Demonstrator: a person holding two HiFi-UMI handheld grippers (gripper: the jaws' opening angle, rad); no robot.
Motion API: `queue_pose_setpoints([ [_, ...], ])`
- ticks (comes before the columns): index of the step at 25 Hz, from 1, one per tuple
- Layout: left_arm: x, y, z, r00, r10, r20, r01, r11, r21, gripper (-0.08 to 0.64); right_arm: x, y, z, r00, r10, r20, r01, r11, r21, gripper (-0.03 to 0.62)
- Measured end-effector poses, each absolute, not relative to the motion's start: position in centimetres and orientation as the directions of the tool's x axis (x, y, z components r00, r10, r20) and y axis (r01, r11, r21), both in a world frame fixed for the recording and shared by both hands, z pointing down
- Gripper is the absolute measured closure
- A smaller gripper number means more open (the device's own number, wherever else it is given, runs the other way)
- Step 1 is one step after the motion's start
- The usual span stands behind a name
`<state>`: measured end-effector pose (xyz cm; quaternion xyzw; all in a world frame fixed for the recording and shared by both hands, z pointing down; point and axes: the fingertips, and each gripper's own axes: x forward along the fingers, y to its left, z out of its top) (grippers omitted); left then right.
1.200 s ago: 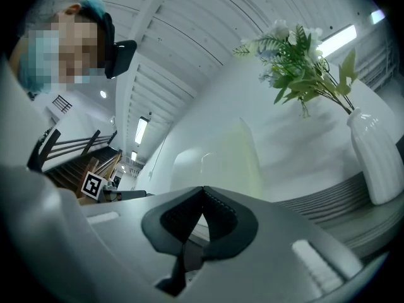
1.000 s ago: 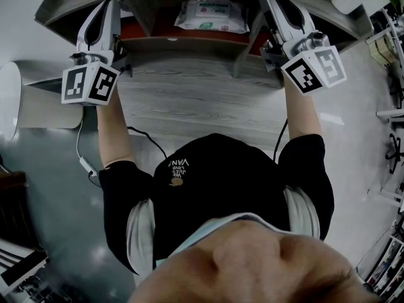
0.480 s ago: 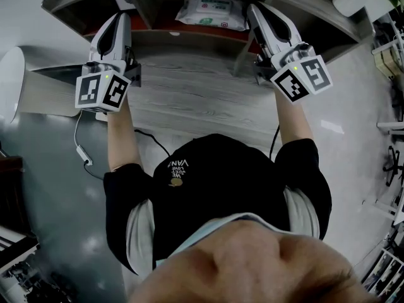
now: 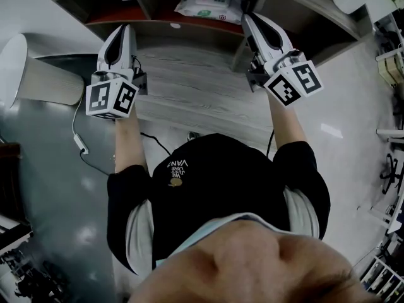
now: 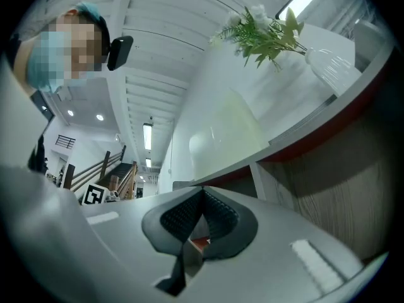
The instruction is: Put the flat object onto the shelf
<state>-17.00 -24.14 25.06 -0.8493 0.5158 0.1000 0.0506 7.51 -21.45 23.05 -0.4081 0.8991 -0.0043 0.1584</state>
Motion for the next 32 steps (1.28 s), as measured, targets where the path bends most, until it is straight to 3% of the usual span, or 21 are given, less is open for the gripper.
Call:
queue_pose_setpoints([
  [32, -14.4, -16.5, 33.7, 0.384, -0.921, -0.061, -0.914, -0.389, 0.113, 0.558, 6.2, -16.8, 32.2, -0.71, -0.692, -0.126, -0.644, 0.712, -0.281, 0.594],
])
